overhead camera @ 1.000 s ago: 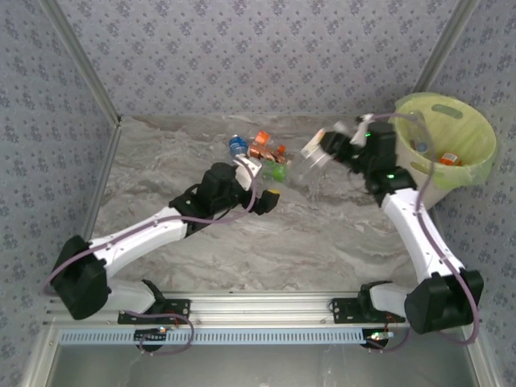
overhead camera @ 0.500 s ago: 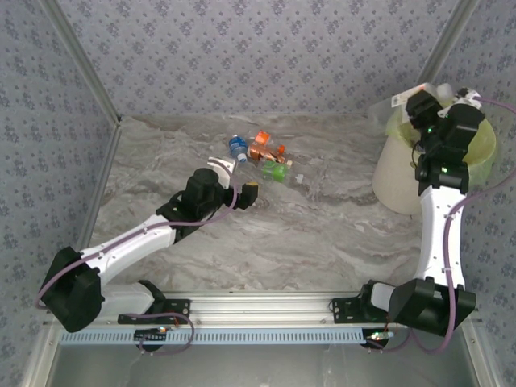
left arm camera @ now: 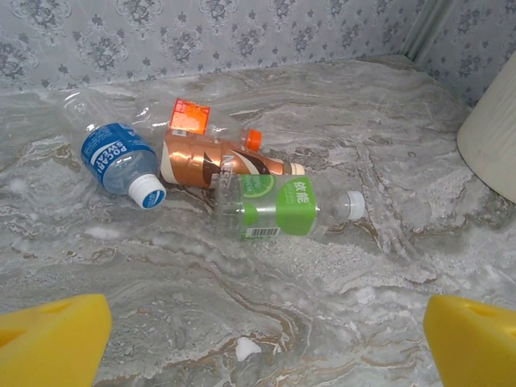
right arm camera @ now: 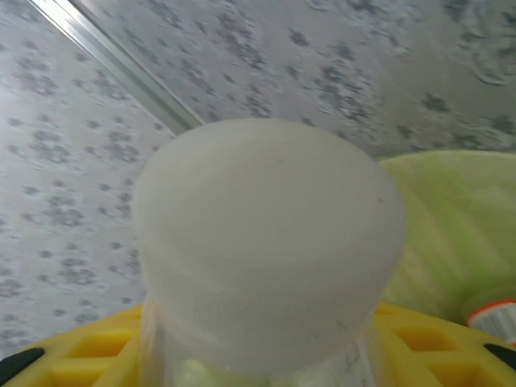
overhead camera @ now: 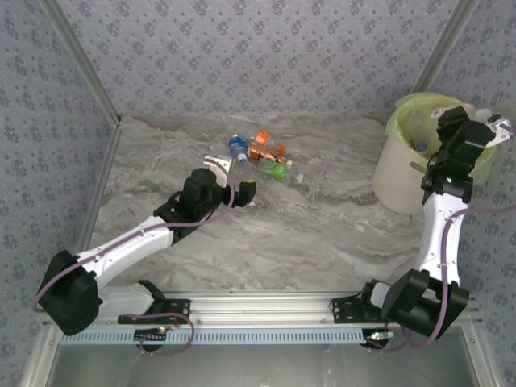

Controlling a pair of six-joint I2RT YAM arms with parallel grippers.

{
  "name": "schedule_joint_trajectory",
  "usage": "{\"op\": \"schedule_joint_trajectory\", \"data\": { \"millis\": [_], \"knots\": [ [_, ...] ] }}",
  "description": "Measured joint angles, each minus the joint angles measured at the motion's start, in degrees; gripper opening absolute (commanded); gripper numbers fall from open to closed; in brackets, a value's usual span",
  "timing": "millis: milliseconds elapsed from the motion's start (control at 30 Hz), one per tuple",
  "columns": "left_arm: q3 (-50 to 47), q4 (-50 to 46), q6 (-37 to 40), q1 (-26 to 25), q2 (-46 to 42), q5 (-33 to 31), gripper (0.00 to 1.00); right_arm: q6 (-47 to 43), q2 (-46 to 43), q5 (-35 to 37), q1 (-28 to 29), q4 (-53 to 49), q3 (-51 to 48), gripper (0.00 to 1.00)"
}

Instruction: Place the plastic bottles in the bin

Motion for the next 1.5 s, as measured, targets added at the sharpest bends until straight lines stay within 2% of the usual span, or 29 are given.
{"op": "schedule_joint_trajectory", "data": {
  "millis": [100, 167, 300, 467, 533, 600, 733, 900, 1000, 1200, 1333, 1500],
  "knots": [
    [-0.31, 0.00, -0.46, 0.11, 0.00, -1.27, 1.00, -3.06, 1.25, 0.31, -0.09, -5.33, 2.08, 0.94],
    [-0.39, -0.02, -0.87, 0.17, 0.00, -2.10, 0.99, -5.57, 3.30, 0.52, 0.00, -10.75, 6.71, 0.99],
    [-0.63, 0.00, -2.19, 1.25, -0.11, -2.93, 0.99, -11.26, 4.35, 7.08, 2.69, -18.21, 12.74, 1.00],
    [-1.46, 0.00, -4.15, 2.82, -0.31, -3.61, 1.00, -18.80, 1.27, 20.20, 10.67, -22.56, 13.22, 1.00],
    [-1.66, 0.02, -5.16, 3.41, -0.33, -3.78, 1.00, -21.94, 0.13, 21.62, 14.38, -22.86, 13.22, 1.00],
    [-1.81, 0.02, -6.05, 3.89, -0.33, -3.82, 0.99, -24.96, -0.63, 18.60, 17.75, -22.16, 13.22, 0.99],
    [-1.99, -0.15, -8.52, 4.92, -0.33, -4.92, 1.00, -30.95, 1.11, 5.40, 23.54, -21.27, 14.40, 0.99],
    [-2.14, -1.64, -12.02, 6.14, -0.35, -7.91, 1.00, -43.43, 11.50, -8.02, 32.70, -23.89, 19.54, 1.00],
    [-2.75, -2.84, -14.23, 6.84, -0.66, -9.84, 1.00, -52.50, 19.04, -13.49, 37.75, -27.65, 21.18, 1.00],
    [-4.59, -4.98, -17.88, 8.74, -2.32, -11.65, 1.00, -66.10, 36.06, -16.33, 44.13, -36.44, 26.34, 1.00],
    [-4.87, -6.12, -18.93, 9.09, -3.26, -12.66, 1.00, -71.49, 45.57, -16.24, 45.38, -40.98, 31.34, 1.00],
    [-5.09, -6.80, -19.82, 9.09, -4.07, -13.31, 0.99, -75.52, 53.31, -15.80, 46.25, -44.11, 36.85, 1.00]
  ]
}}
